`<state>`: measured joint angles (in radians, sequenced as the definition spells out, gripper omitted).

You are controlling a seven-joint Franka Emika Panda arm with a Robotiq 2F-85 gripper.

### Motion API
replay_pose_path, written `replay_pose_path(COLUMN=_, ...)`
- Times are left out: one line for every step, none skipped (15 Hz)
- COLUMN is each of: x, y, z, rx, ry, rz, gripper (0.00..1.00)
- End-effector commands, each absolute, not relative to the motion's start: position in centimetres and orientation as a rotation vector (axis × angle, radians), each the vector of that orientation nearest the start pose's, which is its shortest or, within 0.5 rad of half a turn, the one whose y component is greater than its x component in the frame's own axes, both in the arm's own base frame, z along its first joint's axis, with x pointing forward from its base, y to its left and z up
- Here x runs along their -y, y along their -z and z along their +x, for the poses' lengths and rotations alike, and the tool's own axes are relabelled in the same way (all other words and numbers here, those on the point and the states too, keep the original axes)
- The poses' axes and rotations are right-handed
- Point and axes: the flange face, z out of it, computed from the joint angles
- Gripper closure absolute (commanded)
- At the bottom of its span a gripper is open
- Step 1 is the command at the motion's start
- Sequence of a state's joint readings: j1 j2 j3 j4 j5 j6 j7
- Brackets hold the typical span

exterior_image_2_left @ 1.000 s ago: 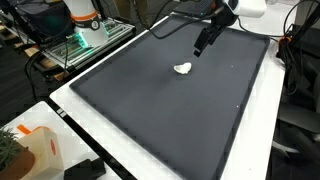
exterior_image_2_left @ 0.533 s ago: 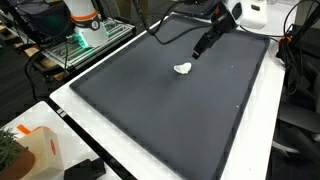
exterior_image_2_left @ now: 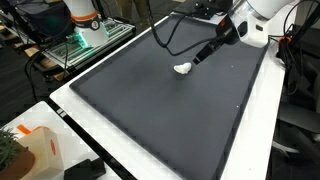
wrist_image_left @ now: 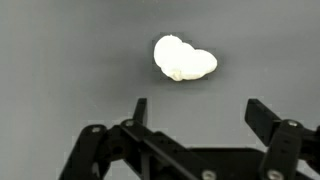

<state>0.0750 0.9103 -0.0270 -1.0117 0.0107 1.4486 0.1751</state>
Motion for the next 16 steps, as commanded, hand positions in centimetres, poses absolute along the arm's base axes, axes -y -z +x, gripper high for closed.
replay_pose_path(x=-4.5, y=-25.8, z=72.3, rx=-0.223, ry=-0.859, rz=-3.071, gripper=0.00)
replay_pose_path(x=-4.6, y=-25.5, z=72.3, rx=-0.223, ry=-0.884, rz=-3.064, gripper=0.00)
replay_pose_path(x=-4.7, y=-25.1, z=72.3, rx=-0.221, ry=-0.906, rz=-3.056, gripper=0.00)
replay_pose_path(x=-4.8, y=-24.8, z=72.2, rx=-0.223, ry=-0.925, rz=-3.048, gripper=0.00)
replay_pose_path(x=-4.9, y=-24.5, z=72.2, rx=-0.222, ry=-0.942, rz=-3.040, gripper=0.00)
replay_pose_path(x=-5.1, y=-24.2, z=72.2, rx=-0.221, ry=-0.958, rz=-3.031, gripper=0.00)
replay_pose_path(x=-5.2, y=-23.8, z=72.2, rx=-0.222, ry=-0.967, rz=-3.026, gripper=0.00)
replay_pose_path(x=-5.4, y=-23.6, z=72.2, rx=-0.225, ry=-0.972, rz=-3.022, gripper=0.00)
replay_pose_path(x=-5.5, y=-23.4, z=72.3, rx=-0.228, ry=-0.972, rz=-3.016, gripper=0.00)
replay_pose_path(x=-5.6, y=-23.1, z=72.3, rx=-0.231, ry=-0.971, rz=-3.011, gripper=0.00)
replay_pose_path(x=-5.6, y=-23.0, z=72.3, rx=-0.238, ry=-0.971, rz=-3.007, gripper=0.00)
replay_pose_path(x=-5.7, y=-22.9, z=72.4, rx=-0.245, ry=-0.964, rz=-3.001, gripper=0.00)
replay_pose_path(x=-5.8, y=-22.9, z=72.5, rx=-0.252, ry=-0.956, rz=-3.001, gripper=0.00)
replay_pose_path(x=-6.1, y=-23.9, z=72.7, rx=-0.248, ry=-0.923, rz=-3.014, gripper=0.00)
replay_pose_path(x=-6.3, y=-25.0, z=72.8, rx=-0.235, ry=-0.888, rz=-3.031, gripper=0.00)
replay_pose_path(x=-6.4, y=-26.6, z=72.9, rx=-0.213, ry=-0.840, rz=-3.038, gripper=0.00)
